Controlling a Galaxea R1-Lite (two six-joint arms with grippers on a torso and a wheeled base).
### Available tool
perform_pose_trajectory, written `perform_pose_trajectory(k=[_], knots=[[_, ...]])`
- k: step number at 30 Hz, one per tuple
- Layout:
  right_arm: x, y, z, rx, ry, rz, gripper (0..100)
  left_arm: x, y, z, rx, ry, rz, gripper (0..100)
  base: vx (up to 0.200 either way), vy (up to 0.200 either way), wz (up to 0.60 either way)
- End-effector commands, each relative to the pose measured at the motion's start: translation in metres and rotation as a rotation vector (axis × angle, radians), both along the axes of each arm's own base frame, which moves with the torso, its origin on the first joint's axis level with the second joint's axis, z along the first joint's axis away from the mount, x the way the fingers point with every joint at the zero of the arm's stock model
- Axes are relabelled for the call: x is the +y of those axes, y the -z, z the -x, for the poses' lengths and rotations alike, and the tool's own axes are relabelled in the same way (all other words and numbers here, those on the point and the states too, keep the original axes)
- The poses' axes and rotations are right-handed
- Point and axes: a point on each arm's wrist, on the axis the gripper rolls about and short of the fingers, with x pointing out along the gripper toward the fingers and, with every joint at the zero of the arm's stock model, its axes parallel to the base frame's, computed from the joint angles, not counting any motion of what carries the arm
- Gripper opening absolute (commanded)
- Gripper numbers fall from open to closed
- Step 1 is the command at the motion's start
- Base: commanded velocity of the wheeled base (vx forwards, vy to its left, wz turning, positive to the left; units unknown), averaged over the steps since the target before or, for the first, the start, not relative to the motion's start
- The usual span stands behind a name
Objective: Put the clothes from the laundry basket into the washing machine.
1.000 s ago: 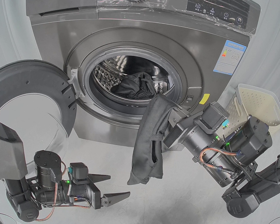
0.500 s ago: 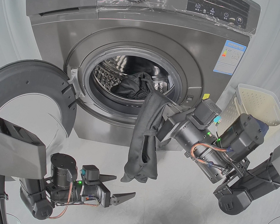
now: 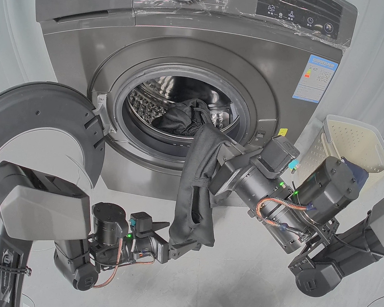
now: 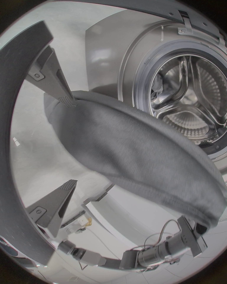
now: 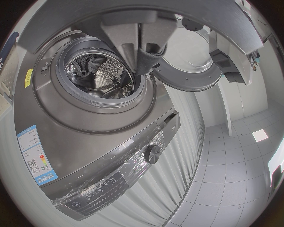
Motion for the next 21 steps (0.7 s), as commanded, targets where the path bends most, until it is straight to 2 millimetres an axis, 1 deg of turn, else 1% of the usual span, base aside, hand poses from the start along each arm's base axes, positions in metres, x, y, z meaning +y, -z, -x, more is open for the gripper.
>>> perform_pose_trajectory(k=[1,2,10,11,13,17,19,21], knots=[[0.003,0.001,0.004,0.003,-0.012,0.001,0,-0.009,0.013,-0.017,-0.020,-0.049,0.001,100,0.000,0.000,0.00],[0.003,0.001,0.004,0.002,-0.012,0.000,0,-0.011,0.014,-0.021,-0.030,-0.054,0.008,100,0.000,0.000,0.00],[0.002,0.000,0.005,0.000,-0.013,-0.004,0,-0.014,0.018,-0.024,-0.031,-0.067,0.005,100,0.000,0.000,0.00],[0.002,0.000,0.005,0.000,-0.013,-0.004,0,-0.014,0.019,-0.026,-0.034,-0.073,0.006,0,0.000,0.000,0.00],[0.002,0.001,0.005,0.002,-0.013,-0.004,0,-0.016,0.021,-0.028,-0.039,-0.091,0.004,0,0.000,0.000,0.00],[0.001,0.000,0.005,0.000,-0.012,-0.007,0,-0.014,0.017,-0.029,-0.047,-0.105,0.008,0,0.000,0.000,0.00],[0.000,0.001,0.005,0.003,-0.007,-0.003,0,-0.013,0.013,-0.030,-0.057,-0.110,0.017,0,0.000,0.000,0.00],[-0.004,0.004,0.003,0.012,0.004,0.006,0,-0.008,-0.003,-0.032,-0.086,-0.124,0.041,0,0.000,0.000,0.00]])
